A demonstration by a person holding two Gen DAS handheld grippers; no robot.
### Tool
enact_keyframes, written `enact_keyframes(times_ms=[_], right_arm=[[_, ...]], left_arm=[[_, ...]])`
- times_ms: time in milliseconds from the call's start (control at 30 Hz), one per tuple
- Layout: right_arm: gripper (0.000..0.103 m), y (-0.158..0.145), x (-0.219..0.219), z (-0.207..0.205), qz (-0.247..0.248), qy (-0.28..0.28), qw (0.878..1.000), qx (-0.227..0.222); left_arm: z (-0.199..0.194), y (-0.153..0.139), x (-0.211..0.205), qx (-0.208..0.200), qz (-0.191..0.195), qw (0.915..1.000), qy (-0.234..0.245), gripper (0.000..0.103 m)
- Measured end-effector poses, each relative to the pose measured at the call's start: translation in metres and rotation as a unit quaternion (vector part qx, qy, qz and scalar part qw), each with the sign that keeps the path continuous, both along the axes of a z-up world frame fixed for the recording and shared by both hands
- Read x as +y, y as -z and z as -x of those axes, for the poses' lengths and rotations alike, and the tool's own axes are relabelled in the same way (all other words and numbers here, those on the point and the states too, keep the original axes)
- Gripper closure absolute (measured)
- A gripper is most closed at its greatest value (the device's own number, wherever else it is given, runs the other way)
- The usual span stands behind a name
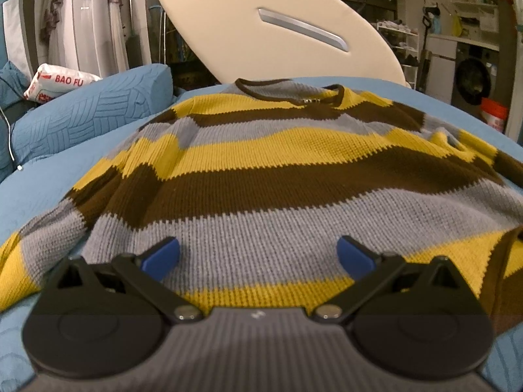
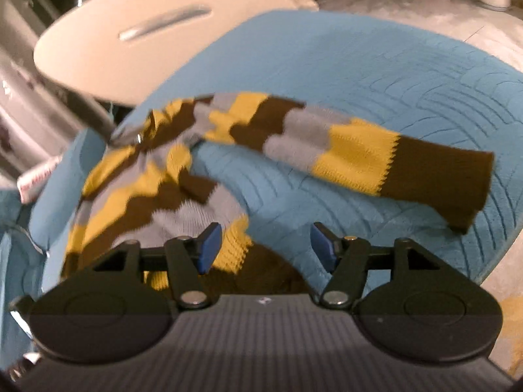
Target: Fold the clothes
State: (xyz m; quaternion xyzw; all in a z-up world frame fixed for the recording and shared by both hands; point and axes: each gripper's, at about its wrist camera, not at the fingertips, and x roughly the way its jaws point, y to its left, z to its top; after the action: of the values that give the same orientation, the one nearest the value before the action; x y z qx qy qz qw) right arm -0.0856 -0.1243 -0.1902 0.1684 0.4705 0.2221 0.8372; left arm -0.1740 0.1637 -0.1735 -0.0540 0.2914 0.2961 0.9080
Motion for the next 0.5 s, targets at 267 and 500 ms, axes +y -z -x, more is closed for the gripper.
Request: enact_keyframes(times_ms=[267,500], right_arm=[[0.039,0.008,-0.0056,-0.008,0.008,0.005,0.999,0.042],[0.039,0.0084,-0.0067,-0.0069,0.003,0.009,0.999,0.046]], left_arm=[[0.0034,-0.0006,-0.0024,-0.003,0.001,1.0,-0.001,0.0],[0.0023,-0.0008,-0.0018,-0.003,0.001,1.0,-0.002,0.0]])
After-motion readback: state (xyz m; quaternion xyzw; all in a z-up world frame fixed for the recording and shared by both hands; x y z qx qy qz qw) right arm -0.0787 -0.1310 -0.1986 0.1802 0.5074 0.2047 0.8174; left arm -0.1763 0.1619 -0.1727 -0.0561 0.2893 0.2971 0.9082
